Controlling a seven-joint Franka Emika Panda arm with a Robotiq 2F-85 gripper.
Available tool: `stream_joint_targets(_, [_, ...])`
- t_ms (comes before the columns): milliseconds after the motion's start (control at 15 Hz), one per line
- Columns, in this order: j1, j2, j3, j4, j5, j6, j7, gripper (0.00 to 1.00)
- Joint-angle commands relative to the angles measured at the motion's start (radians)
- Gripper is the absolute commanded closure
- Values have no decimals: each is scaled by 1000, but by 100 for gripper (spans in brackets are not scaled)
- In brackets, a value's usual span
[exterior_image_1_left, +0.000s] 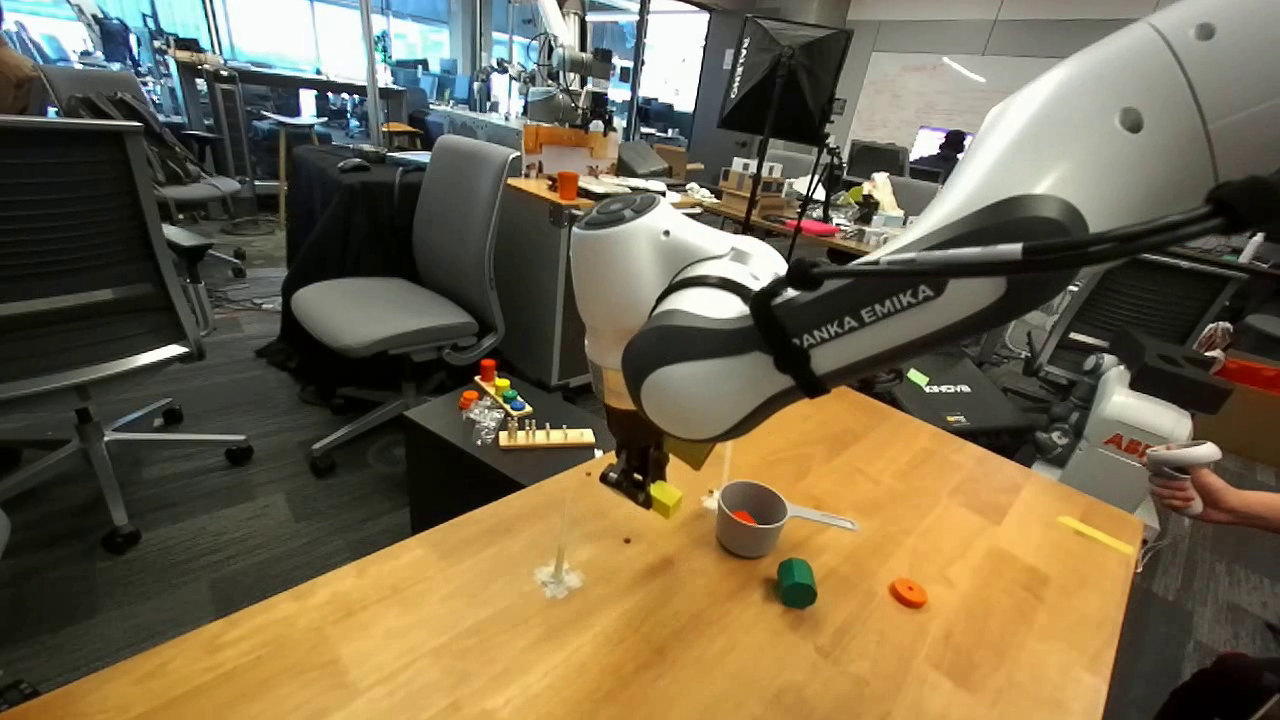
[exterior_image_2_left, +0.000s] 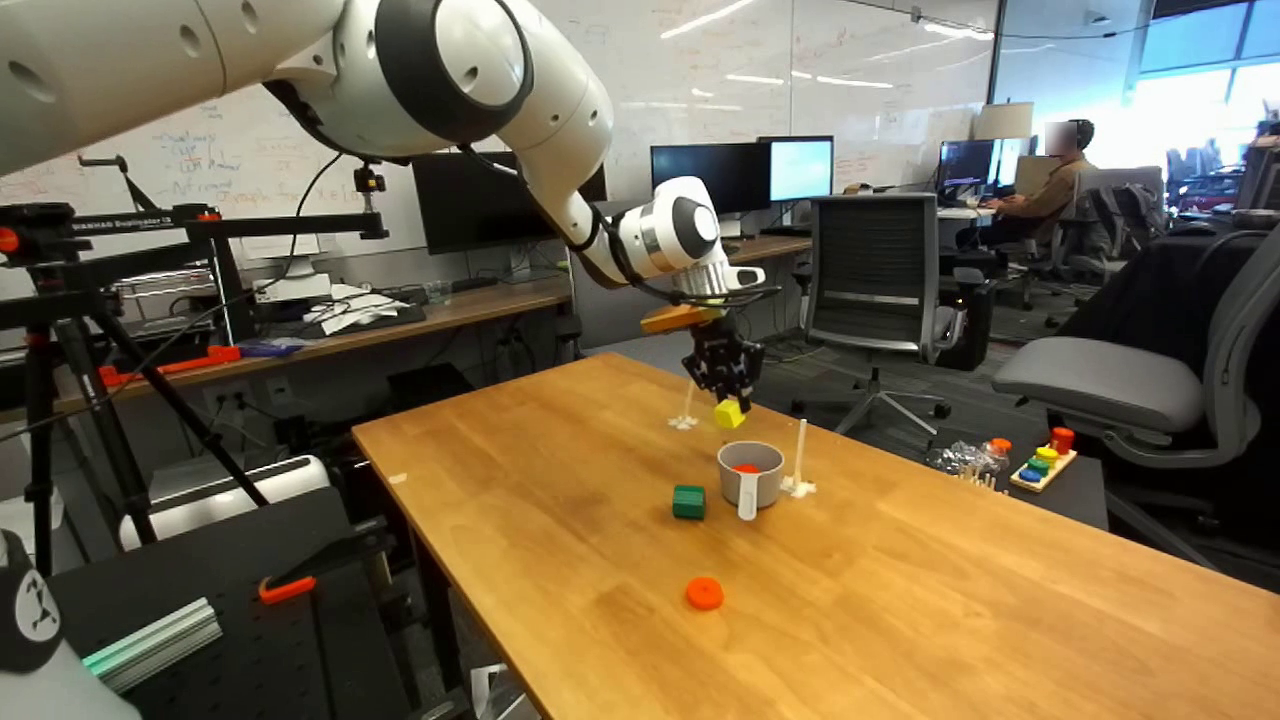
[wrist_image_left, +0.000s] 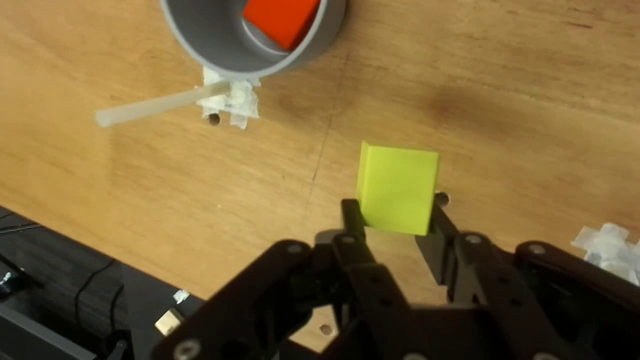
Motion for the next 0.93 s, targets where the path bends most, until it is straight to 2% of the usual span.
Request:
stream_joint_targets(0, [-4, -87, -15, -38, -4, -27, 21, 92])
stream_joint_targets(533, [-5, -346, -88, -399, -60, -21, 43, 92])
stream_joint_targets(867, [-26, -471, -71, -626, -87, 50, 50, 92])
